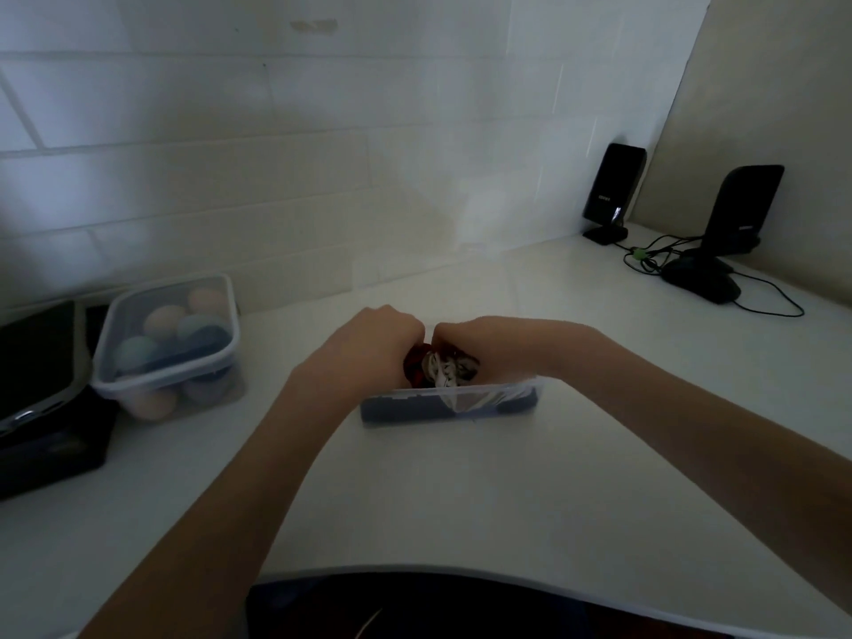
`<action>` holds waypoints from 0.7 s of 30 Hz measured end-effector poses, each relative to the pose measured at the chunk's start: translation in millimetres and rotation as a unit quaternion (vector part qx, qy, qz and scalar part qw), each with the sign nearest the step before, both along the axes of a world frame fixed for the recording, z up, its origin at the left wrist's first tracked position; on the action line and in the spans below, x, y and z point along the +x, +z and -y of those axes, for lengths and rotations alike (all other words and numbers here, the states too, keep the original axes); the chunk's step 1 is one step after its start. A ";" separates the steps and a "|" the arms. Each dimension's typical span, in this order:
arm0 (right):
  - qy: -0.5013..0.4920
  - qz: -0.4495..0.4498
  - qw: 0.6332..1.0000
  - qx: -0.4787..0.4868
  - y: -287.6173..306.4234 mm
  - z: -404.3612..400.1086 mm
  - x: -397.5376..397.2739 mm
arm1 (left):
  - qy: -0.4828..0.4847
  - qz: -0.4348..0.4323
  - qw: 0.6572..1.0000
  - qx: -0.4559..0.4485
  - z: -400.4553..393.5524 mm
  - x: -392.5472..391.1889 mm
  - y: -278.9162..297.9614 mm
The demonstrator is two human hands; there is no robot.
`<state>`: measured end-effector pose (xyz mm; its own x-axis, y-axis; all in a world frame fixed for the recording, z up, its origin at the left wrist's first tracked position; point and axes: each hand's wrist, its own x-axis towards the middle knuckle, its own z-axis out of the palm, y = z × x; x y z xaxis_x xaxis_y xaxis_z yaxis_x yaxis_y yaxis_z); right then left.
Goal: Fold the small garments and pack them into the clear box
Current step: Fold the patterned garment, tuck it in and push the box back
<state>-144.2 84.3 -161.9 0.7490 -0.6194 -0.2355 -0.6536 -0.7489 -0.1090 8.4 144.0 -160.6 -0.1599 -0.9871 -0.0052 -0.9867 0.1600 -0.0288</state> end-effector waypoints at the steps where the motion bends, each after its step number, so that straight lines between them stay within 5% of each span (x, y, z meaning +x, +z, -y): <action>1: -0.002 0.027 1.000 0.007 -1.2 0.3 -2.7 | 0.001 -0.004 1.000 0.000 -0.2 0.9 -0.3; 8: -0.022 0.160 0.982 0.102 8.9 7.6 -17.7 | 0.024 -0.184 0.982 0.041 -16.7 23.6 15.3; 12: -0.049 0.247 0.957 0.143 29.8 15.5 -42.7 | 0.006 -0.249 0.968 -0.027 -26.1 34.1 22.8; 16: -0.053 0.135 0.989 -0.028 39.1 14.2 -56.8 | -0.049 -0.271 0.959 -0.064 -24.8 13.4 20.0; 21: -0.096 -0.030 0.994 -0.046 29.7 2.8 -50.9 | -0.106 -0.139 0.984 0.032 -5.7 -0.1 -7.9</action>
